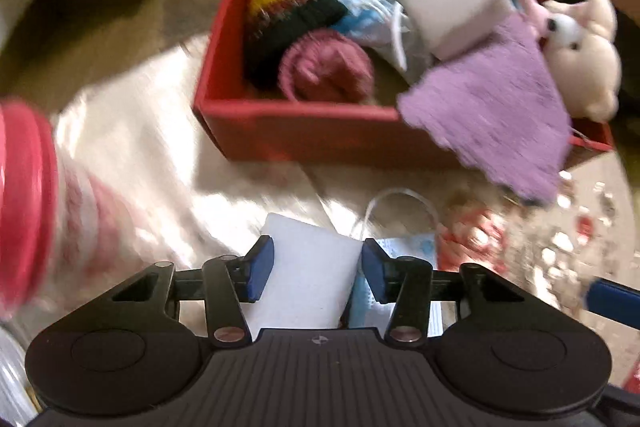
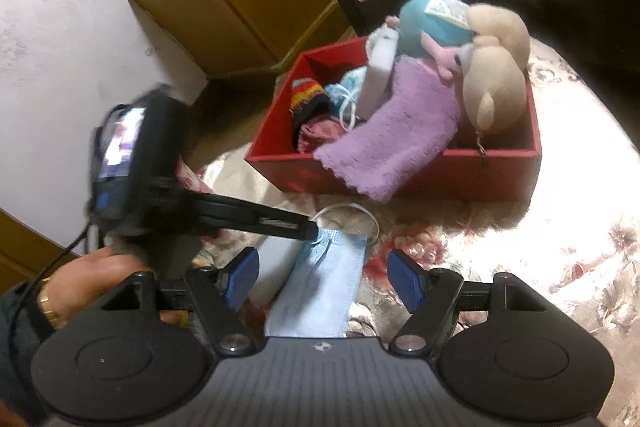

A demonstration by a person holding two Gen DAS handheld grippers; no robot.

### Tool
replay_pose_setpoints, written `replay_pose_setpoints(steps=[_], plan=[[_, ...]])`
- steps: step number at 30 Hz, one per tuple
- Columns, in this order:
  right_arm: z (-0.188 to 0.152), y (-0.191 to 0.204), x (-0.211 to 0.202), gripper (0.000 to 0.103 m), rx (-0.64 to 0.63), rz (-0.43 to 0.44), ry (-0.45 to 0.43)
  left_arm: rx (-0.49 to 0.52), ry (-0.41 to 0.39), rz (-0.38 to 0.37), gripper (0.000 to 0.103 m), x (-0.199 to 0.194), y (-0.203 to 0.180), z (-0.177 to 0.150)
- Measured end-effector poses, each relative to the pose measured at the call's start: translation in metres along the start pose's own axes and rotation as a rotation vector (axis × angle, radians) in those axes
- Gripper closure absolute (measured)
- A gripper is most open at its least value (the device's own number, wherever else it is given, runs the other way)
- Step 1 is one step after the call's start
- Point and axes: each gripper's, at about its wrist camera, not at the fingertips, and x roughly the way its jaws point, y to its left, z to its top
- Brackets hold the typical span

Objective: Organize soft objects
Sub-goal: 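Move the left tool to the white sponge block while the right tool approaches the blue mask, then grasp the white sponge block with the left tool while the right tool grasps the blue mask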

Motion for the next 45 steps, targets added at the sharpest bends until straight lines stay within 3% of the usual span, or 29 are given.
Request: replay_pose_setpoints(steps=[4,7,9,12,15,18,19,21,23,25,27,31,34,36,37,38,40,45], plan=[[-0.014,-0.005,0.021,0.061,-0.012,-0.065,0.067,-0.054,-0.01,-0.066,0.052,-0.005,0.002,-0.015],[-0.031,-0.006,0.034,0.06,-0.012,-0.119,0.128,-0.065,-0.039,-0.07,0.049,-0.009,0.003,-0.022],[-0.043,-0.002,0.038,0.06,-0.009,-0.098,0.158,-0.067,-0.047,-0.084,0.039,-0.013,0.006,-0.019],[-0.059,0.012,0.051,0.05,-0.04,-0.114,0.176,-0.055,-0.09,-0.086,0.026,-0.023,0.003,-0.014],[-0.069,0.027,0.07,0.05,-0.091,-0.139,0.201,-0.009,-0.102,-0.056,0.024,-0.028,-0.001,-0.016],[-0.076,0.039,0.08,0.04,-0.157,-0.166,0.191,-0.014,-0.066,-0.052,0.024,-0.022,0.001,-0.019],[-0.078,0.044,0.081,0.042,-0.191,-0.182,0.194,-0.015,-0.057,-0.061,0.024,-0.02,0.003,-0.02],[-0.084,0.05,0.082,0.056,-0.266,-0.226,0.187,-0.025,-0.045,-0.068,0.024,-0.018,0.005,-0.021],[-0.088,0.051,0.078,0.087,-0.333,-0.26,0.18,-0.028,-0.034,-0.077,0.024,-0.021,0.008,-0.026],[-0.084,0.041,0.069,0.103,-0.291,-0.234,0.193,-0.027,-0.023,-0.089,0.024,-0.021,0.006,-0.028],[-0.079,0.024,0.058,0.103,-0.192,-0.179,0.213,-0.015,-0.018,-0.09,0.024,-0.018,0.003,-0.032],[-0.071,0.01,0.036,0.103,-0.158,-0.177,0.171,0.002,-0.022,-0.058,0.023,-0.015,-0.002,-0.037],[-0.066,0.002,0.028,0.103,-0.025,-0.088,0.158,-0.042,-0.055,-0.083,0.023,-0.023,0.003,-0.034],[-0.069,0.013,0.035,0.103,-0.004,-0.056,0.157,-0.05,-0.078,-0.106,0.023,-0.03,0.005,-0.031],[-0.071,0.021,0.037,0.09,-0.013,-0.07,0.147,-0.054,-0.089,-0.11,0.023,-0.035,0.006,-0.029],[-0.072,0.03,0.04,0.068,-0.027,-0.094,0.138,-0.059,-0.096,-0.112,0.023,-0.038,0.008,-0.028],[-0.079,0.051,0.052,0.043,-0.063,-0.14,0.129,-0.061,-0.102,-0.121,0.023,-0.041,0.01,-0.027],[-0.098,0.071,0.089,0.038,-0.139,-0.226,0.193,-0.051,-0.078,-0.125,0.023,-0.037,0.011,-0.032]])
